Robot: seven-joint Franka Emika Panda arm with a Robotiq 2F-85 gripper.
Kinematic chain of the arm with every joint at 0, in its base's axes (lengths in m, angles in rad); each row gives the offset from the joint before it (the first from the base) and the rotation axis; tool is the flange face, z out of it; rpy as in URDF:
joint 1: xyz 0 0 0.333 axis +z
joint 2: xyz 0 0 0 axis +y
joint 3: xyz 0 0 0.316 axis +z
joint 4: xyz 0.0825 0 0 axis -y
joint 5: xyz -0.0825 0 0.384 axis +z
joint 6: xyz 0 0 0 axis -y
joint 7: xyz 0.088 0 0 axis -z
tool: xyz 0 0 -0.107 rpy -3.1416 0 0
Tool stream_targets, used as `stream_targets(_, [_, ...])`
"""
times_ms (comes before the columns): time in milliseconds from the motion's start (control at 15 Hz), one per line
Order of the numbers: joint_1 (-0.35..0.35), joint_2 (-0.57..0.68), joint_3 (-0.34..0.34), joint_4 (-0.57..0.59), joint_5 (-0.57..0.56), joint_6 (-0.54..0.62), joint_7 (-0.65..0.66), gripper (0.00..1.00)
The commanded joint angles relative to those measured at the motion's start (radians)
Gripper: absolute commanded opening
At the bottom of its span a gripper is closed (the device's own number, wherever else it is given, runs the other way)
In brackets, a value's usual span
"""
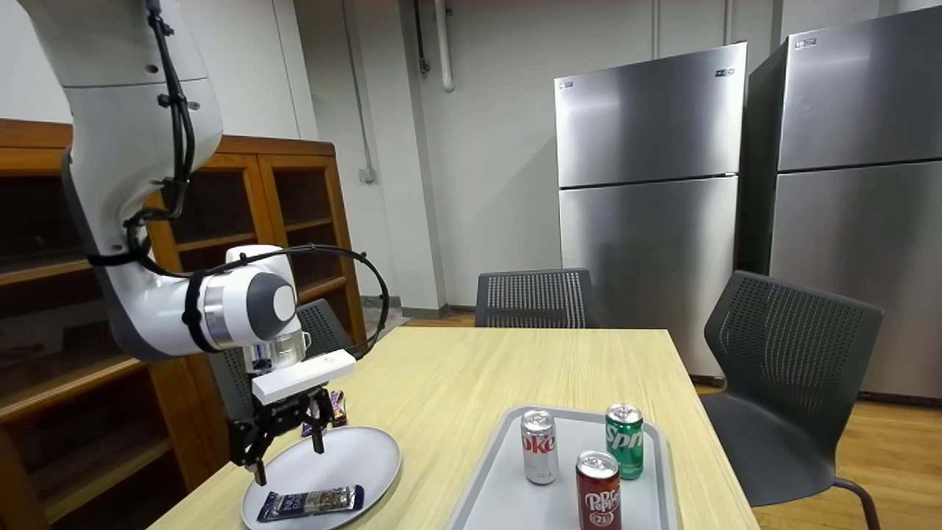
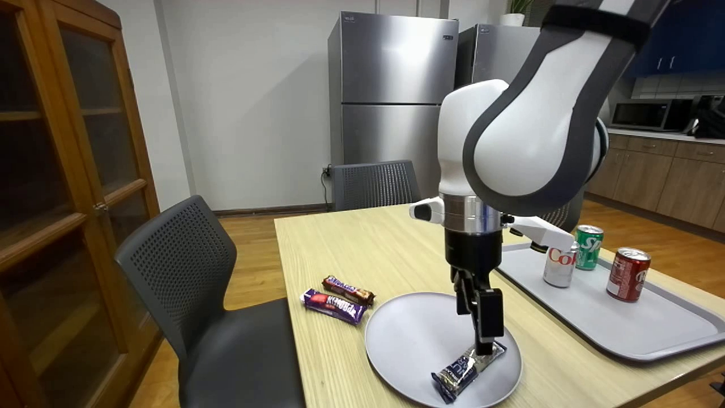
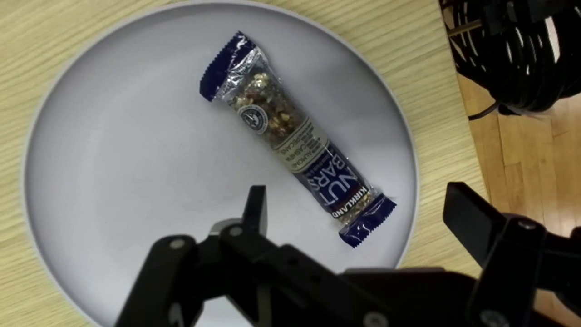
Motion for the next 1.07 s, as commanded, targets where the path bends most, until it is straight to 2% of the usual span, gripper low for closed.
stream_targets(0, [0.044, 0.003, -0.049, -0.009, -0.112, 0.035, 0.0, 1.0])
stream_targets(333, [0.083, 0.062, -0.078, 0.004, -0.232, 0.054, 0.003, 1.0])
stream_targets(1000, [0.099, 0.182, -0.107, 0.075, -0.303, 0.083, -0.003, 1.0])
